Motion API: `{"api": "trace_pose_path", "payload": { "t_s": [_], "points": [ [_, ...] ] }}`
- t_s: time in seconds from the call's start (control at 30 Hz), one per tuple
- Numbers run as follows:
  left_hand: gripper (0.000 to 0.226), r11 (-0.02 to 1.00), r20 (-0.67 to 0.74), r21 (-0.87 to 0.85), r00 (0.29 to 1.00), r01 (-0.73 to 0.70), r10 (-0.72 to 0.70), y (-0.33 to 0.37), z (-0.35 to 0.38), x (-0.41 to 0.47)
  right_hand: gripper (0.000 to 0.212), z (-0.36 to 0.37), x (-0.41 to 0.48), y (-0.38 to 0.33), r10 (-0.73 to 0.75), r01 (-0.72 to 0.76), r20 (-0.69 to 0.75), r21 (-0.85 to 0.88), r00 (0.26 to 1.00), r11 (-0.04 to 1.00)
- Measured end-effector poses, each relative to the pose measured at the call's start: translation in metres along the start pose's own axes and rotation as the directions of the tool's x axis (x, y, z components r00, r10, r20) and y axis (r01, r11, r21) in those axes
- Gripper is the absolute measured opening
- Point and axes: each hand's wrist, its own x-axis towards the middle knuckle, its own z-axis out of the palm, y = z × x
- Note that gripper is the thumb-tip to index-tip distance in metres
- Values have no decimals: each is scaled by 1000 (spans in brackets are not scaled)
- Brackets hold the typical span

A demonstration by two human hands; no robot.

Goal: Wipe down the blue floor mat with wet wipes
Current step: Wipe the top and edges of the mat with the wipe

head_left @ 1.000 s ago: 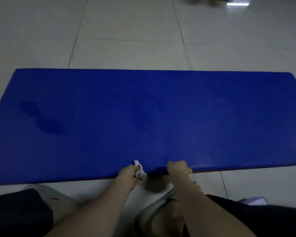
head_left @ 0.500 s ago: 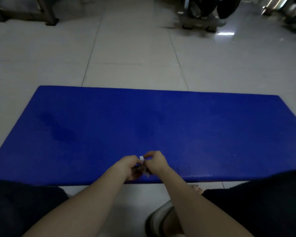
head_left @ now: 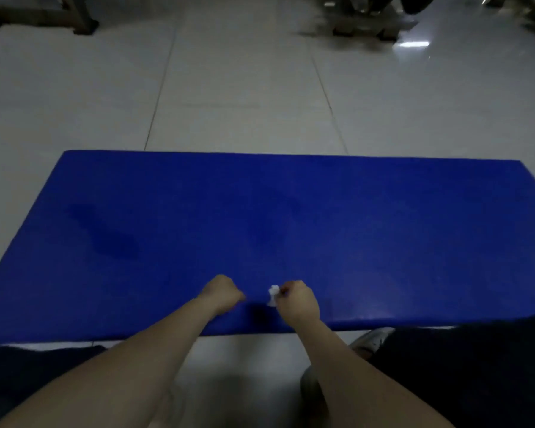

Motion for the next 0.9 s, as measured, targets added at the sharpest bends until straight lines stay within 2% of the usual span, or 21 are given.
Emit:
{"api": "trace_pose_path", "payload": {
  "t_s": [0.07,0.13,0.2,0.27,0.37,0.43,0.53,0.57,0.63,0.73,0.77,0.9],
  "points": [
    [26,926,-40,374,996,-58,79,-21,3,7,37,0,15,30,119,-118,-44,24,992,993],
    [36,802,8,581,987,-137,163,-40,11,12,42,3,29,57,249,-235,-140,109,958,966],
    [44,664,107,715,973,-219,207,-50,22,18,42,4,37,74,345,-313,-172,188,923,931],
    [42,504,146,826,959,-253,243,-51,33,28,41,3,45,85,392,-355,-125,243,911,903],
    [27,299,145,928,955,-223,259,-46,47,31,32,9,55,96,437,-402,-51,308,898,862],
    [27,213,174,953,963,-218,205,-47,57,29,27,16,53,90,444,-419,-5,321,896,849],
    [29,128,245,953,947,-275,208,-39,59,33,26,21,49,93,395,-357,-34,360,918,862],
    [29,145,270,942,940,-303,210,-43,59,35,29,19,43,90,373,-337,-54,329,926,882],
    [28,153,334,916,915,-372,228,-48,52,38,31,17,38,84,343,-317,-92,222,935,922],
    [26,169,448,854,859,-493,247,-48,50,37,27,17,36,68,394,-388,-99,72,914,919],
    [24,146,483,840,842,-523,241,-47,50,38,29,19,33,63,422,-420,-89,41,902,907],
    [22,101,523,825,819,-556,234,-41,52,34,32,19,15,62,386,-394,-83,-144,919,908]
  ]
}}
